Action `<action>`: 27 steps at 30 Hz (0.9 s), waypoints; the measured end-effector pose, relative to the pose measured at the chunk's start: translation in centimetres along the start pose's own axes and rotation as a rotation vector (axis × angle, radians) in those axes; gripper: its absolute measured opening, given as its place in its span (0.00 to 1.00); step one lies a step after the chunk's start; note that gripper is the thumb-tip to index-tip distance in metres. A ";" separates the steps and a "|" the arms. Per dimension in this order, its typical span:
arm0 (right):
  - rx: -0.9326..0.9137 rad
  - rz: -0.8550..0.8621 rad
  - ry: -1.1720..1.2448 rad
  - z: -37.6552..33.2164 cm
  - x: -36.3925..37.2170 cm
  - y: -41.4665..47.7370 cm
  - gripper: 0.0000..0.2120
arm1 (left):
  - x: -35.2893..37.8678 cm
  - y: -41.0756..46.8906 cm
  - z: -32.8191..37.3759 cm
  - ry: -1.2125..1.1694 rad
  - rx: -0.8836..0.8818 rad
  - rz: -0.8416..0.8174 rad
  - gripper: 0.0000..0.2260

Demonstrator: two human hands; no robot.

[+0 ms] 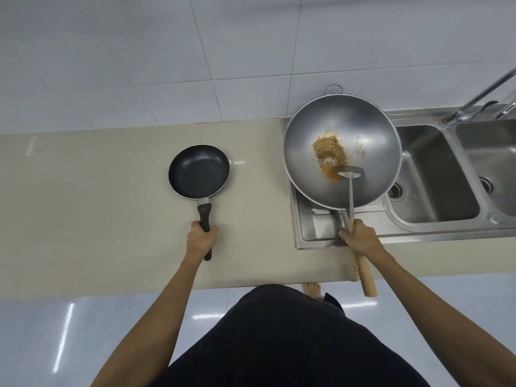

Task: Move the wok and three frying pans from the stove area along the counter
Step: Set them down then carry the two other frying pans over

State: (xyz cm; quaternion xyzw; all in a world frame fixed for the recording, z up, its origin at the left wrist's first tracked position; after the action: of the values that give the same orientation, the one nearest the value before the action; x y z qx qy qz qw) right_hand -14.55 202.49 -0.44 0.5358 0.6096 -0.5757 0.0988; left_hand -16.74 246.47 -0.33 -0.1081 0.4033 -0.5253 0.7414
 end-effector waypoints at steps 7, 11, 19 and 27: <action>-0.033 -0.034 0.025 0.4 0.1 -1.2 0.23 | -0.5 -3.2 2.0 0.382 0.242 0.261 0.36; -0.062 -0.014 0.103 2.0 -0.4 -2.1 0.24 | 1.7 -5.7 4.2 0.395 0.419 0.259 0.34; -0.118 0.130 0.109 10.0 -6.0 -3.5 0.36 | 12.0 -12.7 9.3 0.502 0.673 0.073 0.31; -0.170 0.228 -0.093 21.8 -16.1 -3.9 0.33 | 25.6 -22.5 17.2 0.643 0.934 -0.016 0.30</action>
State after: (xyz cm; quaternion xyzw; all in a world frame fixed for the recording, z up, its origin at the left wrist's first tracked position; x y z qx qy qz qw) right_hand -21.77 177.11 6.84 0.5639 0.5861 -0.5314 0.2367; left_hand -16.92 210.25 11.59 0.3937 0.3331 -0.6601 0.5462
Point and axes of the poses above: each hand's wrist, its own y-axis towards the middle knuckle, its own x-axis out of the palm, z = x × y, the point moved 4 cm from there along y, towards the middle knuckle, and after that the axes turned 3 degrees about -y, right-handed, at the moved point
